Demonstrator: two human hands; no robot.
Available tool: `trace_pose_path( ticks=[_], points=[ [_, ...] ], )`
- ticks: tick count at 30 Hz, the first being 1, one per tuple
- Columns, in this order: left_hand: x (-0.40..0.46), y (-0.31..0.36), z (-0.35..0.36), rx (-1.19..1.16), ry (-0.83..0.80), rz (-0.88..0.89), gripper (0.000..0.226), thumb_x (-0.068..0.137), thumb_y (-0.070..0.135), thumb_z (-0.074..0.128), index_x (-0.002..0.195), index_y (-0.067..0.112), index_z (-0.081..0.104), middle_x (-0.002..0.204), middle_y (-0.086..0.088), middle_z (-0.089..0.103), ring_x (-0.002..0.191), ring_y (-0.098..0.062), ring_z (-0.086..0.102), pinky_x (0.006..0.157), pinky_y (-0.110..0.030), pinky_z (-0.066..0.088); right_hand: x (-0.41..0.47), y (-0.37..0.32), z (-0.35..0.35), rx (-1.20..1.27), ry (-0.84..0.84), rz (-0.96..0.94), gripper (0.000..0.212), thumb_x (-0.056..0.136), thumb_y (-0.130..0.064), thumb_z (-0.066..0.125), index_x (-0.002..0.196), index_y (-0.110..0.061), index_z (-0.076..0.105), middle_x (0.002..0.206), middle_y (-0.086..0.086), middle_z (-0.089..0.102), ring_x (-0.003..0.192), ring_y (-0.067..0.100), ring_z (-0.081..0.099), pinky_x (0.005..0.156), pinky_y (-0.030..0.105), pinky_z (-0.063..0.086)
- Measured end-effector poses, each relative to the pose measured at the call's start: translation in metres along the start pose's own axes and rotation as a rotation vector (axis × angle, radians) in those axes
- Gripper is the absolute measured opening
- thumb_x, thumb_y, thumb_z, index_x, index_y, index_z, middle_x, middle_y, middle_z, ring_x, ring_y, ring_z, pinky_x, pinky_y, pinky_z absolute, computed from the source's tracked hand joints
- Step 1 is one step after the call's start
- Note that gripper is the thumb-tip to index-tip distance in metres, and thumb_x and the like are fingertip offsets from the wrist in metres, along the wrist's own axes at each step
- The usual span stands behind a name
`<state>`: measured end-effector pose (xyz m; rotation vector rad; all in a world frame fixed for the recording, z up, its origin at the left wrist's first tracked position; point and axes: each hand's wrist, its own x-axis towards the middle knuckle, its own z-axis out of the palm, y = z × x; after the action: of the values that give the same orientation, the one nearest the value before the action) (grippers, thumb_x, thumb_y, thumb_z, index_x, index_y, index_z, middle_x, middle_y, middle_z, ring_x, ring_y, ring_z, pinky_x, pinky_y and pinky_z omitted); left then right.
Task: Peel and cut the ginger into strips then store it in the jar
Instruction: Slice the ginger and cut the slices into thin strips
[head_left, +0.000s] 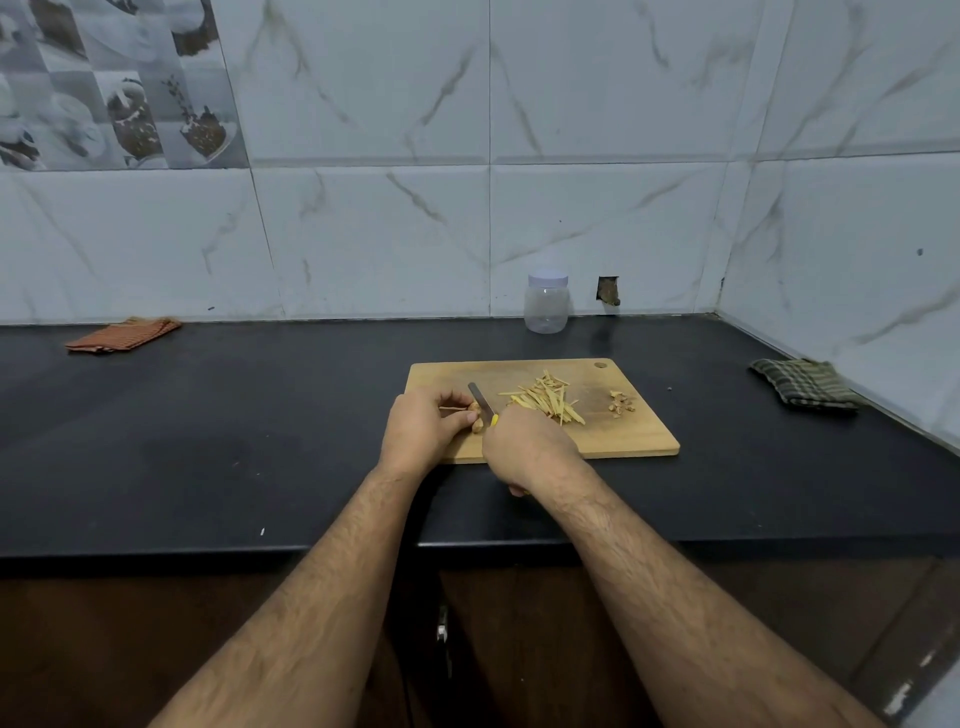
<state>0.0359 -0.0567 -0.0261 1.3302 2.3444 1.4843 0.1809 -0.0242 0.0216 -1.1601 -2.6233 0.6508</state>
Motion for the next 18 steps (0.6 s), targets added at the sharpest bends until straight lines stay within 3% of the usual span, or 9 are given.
trace_pose_path(
  ticks=[3,8,14,18],
  points=[
    [0.0,-0.001,0.0,-0.002,0.001,-0.003,0.018,0.082,0.015,0.079,0.081,0.031,0.072,0.08,0.021,0.068,0.079,0.007,0.064,0.07,-0.007,0.045,-0.001,-0.004,-0.002,-0.064,-0.019,0.033,0.028,0.095,-0.007,0.048,0.121,-0.005,0.06,0.119,0.014,0.064,0.109,0.031,0.062,0.078,0.035,0.048],
    [0.0,-0.002,0.002,-0.011,0.015,0.001,0.014,0.082,0.014,0.079,0.086,0.027,0.076,0.083,0.018,0.071,0.082,0.003,0.066,0.068,-0.002,0.043,0.002,-0.007,-0.002,-0.149,-0.029,0.025,0.035,0.094,-0.002,0.048,0.128,-0.004,0.056,0.128,0.012,0.061,0.115,0.029,0.059,0.077,0.033,0.042],
    [0.001,-0.003,0.003,0.006,0.022,0.016,0.012,0.083,0.014,0.078,0.092,0.023,0.077,0.085,0.017,0.071,0.08,0.008,0.063,0.069,-0.001,0.042,0.003,-0.008,-0.004,-0.134,-0.055,0.058,0.034,0.094,-0.003,0.049,0.126,-0.006,0.057,0.123,0.012,0.063,0.109,0.028,0.06,0.077,0.034,0.044],
    [0.001,-0.002,0.002,0.013,0.025,0.016,0.015,0.082,0.014,0.079,0.083,0.029,0.074,0.08,0.021,0.069,0.08,0.006,0.065,0.068,-0.001,0.041,0.006,-0.011,-0.003,-0.168,-0.084,0.055,0.031,0.089,0.001,0.055,0.119,-0.006,0.061,0.097,0.008,0.059,0.088,0.025,0.055,0.072,0.034,0.044]
  ],
)
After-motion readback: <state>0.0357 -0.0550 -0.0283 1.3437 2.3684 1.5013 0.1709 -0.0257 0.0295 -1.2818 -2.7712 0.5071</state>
